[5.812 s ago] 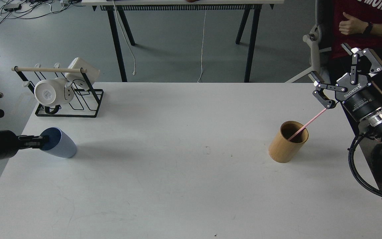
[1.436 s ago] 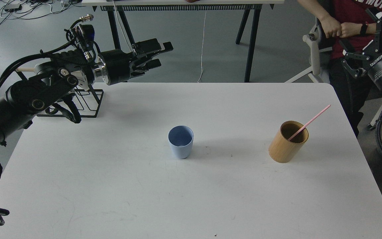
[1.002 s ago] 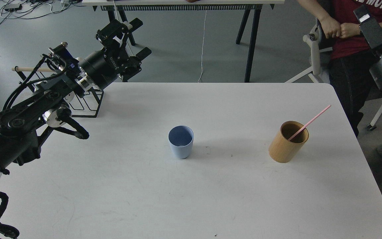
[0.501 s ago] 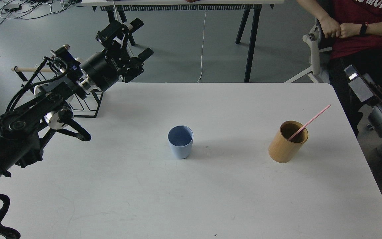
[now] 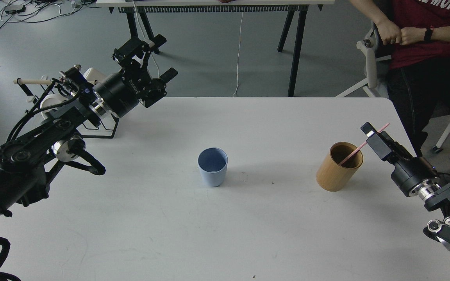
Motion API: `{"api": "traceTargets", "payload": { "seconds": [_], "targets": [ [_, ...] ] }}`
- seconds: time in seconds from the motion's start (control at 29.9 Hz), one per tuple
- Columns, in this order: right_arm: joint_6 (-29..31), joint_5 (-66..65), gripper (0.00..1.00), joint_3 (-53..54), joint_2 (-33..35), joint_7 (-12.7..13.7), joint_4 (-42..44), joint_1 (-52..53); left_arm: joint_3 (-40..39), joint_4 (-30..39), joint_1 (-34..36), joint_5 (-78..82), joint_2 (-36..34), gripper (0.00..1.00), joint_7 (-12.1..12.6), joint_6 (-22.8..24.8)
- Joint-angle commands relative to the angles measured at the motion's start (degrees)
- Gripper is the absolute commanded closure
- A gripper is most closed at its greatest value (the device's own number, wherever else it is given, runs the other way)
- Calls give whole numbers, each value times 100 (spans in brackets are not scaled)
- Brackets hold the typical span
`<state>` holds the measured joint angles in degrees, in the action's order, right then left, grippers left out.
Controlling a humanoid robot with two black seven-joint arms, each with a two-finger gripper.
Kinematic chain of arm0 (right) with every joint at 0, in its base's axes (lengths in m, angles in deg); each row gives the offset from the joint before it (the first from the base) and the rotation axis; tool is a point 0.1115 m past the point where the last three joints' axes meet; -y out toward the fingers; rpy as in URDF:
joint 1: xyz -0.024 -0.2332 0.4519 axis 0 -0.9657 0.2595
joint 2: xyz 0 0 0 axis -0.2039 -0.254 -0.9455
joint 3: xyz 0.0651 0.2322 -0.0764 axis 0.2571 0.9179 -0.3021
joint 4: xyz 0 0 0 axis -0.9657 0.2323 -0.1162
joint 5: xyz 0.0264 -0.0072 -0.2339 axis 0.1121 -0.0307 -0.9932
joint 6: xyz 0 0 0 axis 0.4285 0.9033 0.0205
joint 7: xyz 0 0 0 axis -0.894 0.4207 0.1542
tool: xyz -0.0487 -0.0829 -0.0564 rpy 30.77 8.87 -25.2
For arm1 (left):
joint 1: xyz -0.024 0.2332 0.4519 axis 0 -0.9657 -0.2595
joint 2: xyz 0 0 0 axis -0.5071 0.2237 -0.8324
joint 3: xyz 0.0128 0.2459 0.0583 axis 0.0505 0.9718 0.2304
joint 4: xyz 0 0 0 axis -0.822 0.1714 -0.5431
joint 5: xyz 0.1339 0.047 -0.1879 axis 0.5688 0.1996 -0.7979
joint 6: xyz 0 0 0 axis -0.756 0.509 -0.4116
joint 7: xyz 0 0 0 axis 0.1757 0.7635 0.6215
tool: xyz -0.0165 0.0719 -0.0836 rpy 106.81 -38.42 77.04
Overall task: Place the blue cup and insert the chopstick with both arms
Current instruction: 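Lower the right gripper to grasp the pink stick in the tan cup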
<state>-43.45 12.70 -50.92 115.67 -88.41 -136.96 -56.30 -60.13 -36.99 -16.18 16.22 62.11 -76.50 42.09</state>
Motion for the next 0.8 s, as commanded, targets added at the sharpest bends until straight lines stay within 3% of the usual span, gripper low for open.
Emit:
{"api": "traceTargets", "payload": {
  "seconds": [0.0,0.23,0.53,0.77],
  "targets": [
    [1,0,40,-206,-73,0,39,-5,0,-24,-29,0,-7,2,0,0],
    [1,0,55,-259,-73,0,56,13,0,-24,-29,0,2,2,0,0],
    [1,0,63,-259,-73,0,56,13,0,-42,-55,0,10,2,0,0],
    [1,0,76,-267,-99,0,161,30,0,-42,-117,0,2,2,0,0]
  ]
}}
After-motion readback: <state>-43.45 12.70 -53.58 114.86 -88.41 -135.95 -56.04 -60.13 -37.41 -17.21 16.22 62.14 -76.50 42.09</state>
